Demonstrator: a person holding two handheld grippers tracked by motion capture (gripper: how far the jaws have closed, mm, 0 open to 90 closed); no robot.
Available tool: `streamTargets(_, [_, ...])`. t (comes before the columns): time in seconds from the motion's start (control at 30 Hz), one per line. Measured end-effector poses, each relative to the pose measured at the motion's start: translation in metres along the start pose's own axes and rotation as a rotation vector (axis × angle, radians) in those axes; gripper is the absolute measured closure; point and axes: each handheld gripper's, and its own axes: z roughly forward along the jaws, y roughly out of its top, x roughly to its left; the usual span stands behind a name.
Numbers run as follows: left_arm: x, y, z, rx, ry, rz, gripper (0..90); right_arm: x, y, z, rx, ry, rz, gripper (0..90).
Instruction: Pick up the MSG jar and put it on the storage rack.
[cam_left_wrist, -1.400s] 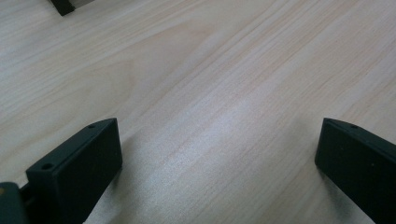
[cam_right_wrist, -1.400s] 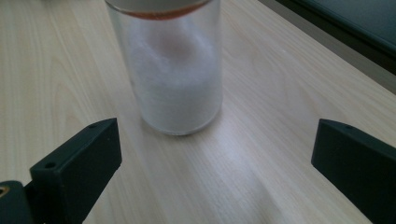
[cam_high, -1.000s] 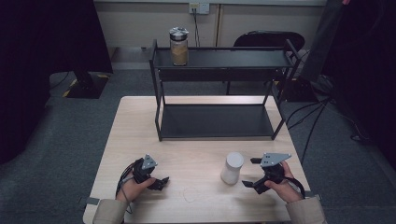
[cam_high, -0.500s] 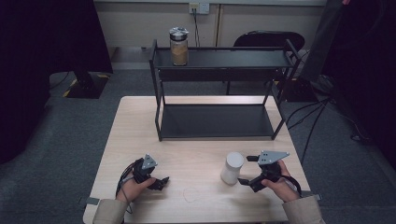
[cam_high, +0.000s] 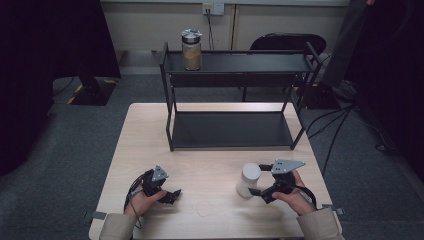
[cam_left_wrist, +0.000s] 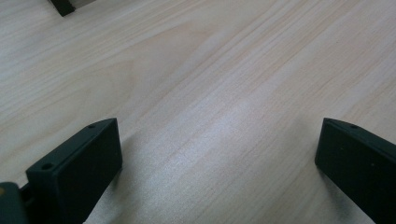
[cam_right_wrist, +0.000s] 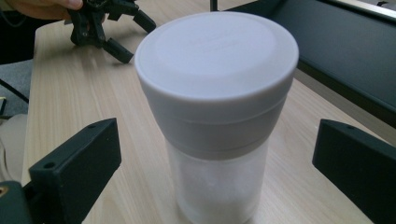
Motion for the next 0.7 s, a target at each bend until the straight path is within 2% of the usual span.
streamTargets(0.4, [0.0,0.0,0.0,0.0,0.0,0.0,0.0,0.0,-0.004,0.01,-0.03,0.008,0.016,0.0])
streamTargets(0.57, [0.0,0.0,0.0,0.0,0.0,0.0,0.0,0.003,-0.004,0.014,-0.029,-0.007,0.024,0.4])
streamTargets(0.6, [0.0,0.0,0.0,0.0,0.0,0.0,0.0,0.003,-0.005,0.015,-0.031,-0.007,0.026,1.5])
streamTargets(0.63, [0.0,0.0,0.0,-0.001,0.0,-0.001,0.0,0.003,-0.005,0.015,-0.038,-0.004,0.015,7.0])
streamTargets(0.7, [0.0,0.0,0.0,-0.001,0.0,-0.002,0.0,0.003,-0.005,0.016,-0.039,-0.002,0.014,10.0])
